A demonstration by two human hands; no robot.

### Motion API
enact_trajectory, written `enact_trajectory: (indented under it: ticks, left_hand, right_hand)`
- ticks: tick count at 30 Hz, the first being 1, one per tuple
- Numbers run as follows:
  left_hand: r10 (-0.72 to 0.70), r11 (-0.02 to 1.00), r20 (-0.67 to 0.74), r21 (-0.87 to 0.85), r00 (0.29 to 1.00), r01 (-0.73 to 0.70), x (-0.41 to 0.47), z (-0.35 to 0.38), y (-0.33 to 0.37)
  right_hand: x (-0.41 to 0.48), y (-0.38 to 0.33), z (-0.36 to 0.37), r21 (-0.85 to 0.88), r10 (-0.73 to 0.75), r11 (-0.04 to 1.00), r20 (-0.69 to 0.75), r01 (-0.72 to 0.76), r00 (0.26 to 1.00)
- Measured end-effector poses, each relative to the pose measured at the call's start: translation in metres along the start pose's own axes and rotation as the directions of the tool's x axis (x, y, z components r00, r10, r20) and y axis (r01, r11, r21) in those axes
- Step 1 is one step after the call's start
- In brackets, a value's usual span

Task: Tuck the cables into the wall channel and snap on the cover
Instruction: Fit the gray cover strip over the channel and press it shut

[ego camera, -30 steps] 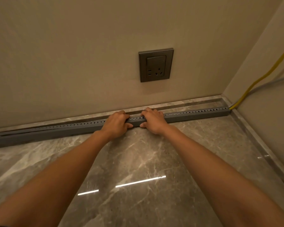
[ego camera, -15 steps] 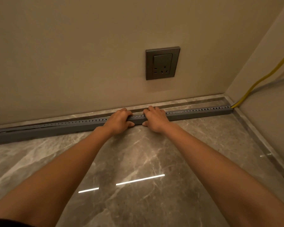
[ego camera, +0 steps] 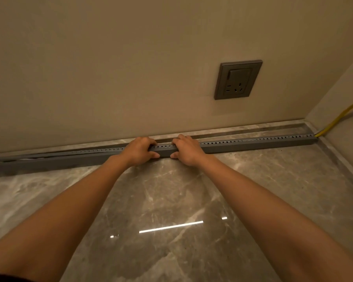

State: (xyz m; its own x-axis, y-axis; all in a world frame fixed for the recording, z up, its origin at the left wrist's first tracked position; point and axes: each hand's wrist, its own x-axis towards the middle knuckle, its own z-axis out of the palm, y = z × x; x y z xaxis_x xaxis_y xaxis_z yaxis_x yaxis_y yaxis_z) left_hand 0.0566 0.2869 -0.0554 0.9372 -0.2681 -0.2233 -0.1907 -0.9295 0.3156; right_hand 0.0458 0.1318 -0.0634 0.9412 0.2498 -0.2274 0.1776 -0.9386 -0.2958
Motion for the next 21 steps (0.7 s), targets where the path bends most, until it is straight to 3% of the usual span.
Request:
enact_trajectory:
  ticks: [10,21]
  left_hand:
    - [0.111,0.966,-0.064,0.243,0.992,-0.093,0.002,0.013,-0.003]
    - [0.062,0.983,-0.06,0.174,0.996,-0.051,0.001,0.009,0.003]
  right_hand:
    - [0.004,-0.016,0.007,-0.119,0.015,0.993,-0.066,-0.023,0.998]
    - [0.011,-0.008,0.004,-0.088,-0.057,0.995,-0.054,0.052,0.997]
